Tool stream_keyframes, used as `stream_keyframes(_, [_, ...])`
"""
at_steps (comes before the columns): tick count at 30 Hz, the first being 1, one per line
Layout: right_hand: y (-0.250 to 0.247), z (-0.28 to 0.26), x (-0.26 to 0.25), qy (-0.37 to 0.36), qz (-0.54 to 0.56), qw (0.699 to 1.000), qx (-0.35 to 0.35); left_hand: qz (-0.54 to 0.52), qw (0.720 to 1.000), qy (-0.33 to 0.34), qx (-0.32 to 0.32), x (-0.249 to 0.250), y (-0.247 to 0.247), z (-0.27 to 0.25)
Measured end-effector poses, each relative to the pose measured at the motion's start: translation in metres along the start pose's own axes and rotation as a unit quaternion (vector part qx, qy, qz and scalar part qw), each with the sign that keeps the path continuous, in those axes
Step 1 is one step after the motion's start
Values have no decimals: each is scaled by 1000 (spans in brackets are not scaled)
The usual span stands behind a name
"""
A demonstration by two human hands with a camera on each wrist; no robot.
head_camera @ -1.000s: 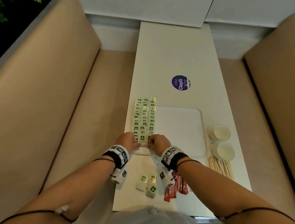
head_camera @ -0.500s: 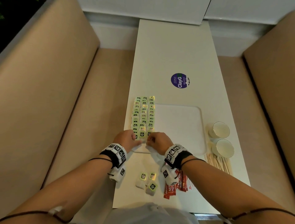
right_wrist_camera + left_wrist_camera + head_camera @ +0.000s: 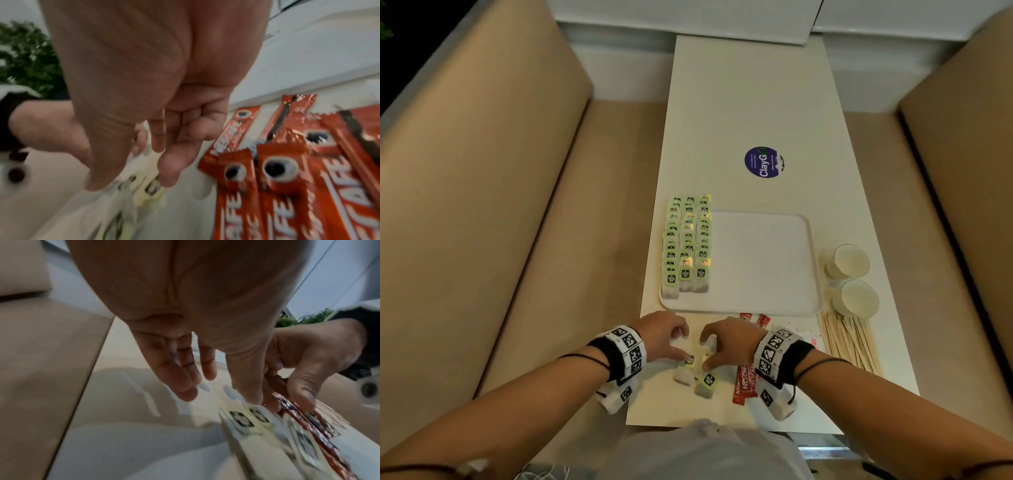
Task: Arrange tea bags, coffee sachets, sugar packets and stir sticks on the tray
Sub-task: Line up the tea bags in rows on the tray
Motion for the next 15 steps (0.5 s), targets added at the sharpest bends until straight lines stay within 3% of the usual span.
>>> stream_keyframes(5, [21,-3,-4,17,-79,997,-5,38,999,-2,-16,16,15,-3])
stream_keyframes(11, [25,-2,-14,-22,-120,992,19,108,994,-4,-30,34,21,-5])
stream_keyframes(15, [25,-3,-9,-28,-128,991,22,92,995,-19,-31,32,22,-5])
Point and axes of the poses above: each hand's wrist, its own z-axis towards the middle knuckle, its own y-axis out of the palm, x = y × z, the point moved 4 cm from there along z, towards the middle knuckle, and after that the axes turned 10 degrees about z, right-handed, at the moved point
